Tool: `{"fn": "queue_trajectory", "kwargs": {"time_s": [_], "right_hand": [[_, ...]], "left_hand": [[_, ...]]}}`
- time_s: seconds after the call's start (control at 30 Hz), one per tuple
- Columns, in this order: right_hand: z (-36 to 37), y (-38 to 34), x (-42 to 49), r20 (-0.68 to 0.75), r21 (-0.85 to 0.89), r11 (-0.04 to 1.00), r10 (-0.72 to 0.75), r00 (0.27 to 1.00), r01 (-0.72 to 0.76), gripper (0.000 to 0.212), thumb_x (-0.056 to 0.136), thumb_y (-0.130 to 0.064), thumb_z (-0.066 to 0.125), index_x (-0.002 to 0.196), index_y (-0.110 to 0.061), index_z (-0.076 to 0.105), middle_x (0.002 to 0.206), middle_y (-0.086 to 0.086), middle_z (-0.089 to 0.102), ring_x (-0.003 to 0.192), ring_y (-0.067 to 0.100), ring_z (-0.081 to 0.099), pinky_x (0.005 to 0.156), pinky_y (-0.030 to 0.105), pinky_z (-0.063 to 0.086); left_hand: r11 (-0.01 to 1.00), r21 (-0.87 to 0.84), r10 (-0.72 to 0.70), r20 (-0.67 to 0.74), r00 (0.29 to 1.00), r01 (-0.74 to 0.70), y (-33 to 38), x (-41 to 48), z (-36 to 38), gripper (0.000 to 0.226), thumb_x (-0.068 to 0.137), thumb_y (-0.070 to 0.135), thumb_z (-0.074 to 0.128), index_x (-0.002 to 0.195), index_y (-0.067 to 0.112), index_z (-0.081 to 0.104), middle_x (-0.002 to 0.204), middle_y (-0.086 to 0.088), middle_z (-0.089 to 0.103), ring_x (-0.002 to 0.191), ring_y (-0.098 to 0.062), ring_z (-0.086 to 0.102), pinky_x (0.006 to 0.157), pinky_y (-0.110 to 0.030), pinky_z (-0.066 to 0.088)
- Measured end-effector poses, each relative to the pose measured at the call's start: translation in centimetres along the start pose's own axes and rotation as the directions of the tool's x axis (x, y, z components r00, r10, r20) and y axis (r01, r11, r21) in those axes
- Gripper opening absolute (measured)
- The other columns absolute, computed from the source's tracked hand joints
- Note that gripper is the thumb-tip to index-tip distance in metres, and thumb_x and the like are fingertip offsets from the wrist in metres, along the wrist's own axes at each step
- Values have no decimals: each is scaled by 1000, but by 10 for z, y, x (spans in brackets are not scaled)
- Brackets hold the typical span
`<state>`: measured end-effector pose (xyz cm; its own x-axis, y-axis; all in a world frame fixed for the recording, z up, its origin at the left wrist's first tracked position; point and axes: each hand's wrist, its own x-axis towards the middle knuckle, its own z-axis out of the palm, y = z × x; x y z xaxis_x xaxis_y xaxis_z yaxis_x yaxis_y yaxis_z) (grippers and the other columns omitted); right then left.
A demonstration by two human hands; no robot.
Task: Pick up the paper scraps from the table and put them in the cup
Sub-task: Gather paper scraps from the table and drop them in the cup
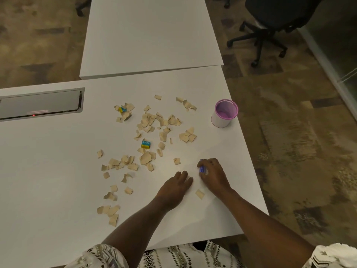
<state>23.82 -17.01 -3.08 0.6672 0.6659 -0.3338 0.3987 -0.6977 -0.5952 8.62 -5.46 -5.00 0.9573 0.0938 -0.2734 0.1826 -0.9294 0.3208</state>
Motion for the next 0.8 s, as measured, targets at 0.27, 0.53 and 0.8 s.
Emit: {"fn": "queue_trajectory", "kwargs": {"time_s": [0.27,0.53,0.8], "right_hand": [[-21,-1,9,-46,181,977,124,991,-114,29,86,-13,74,111,-21,63,123,3,58,107,12,58,78,-2,37],[-46,-4,17,-47,432,889,192,980,-154,24,87,-12,74,109,-18,65,123,-3,64,108,14,59,77,0,43],[-84,-19,44,-31,745,648,271,962,-159,26,87,-7,73,108,-21,66,117,-6,64,106,21,67,89,28,56]], "left_hand": [[980,-138,-135,56,989,141,-3,15,-6,34,100,18,47,135,19,44,134,-9,42,115,-24,46,89,-30,47],[768,-463,-490,20,871,442,-4,42,-29,24,87,-3,53,90,14,69,94,-3,60,85,-18,54,68,-25,44],[416,-784,-658,91,748,461,-6,94,-85,35,81,-10,50,87,11,77,88,-4,75,77,-17,69,78,-32,59]]}}
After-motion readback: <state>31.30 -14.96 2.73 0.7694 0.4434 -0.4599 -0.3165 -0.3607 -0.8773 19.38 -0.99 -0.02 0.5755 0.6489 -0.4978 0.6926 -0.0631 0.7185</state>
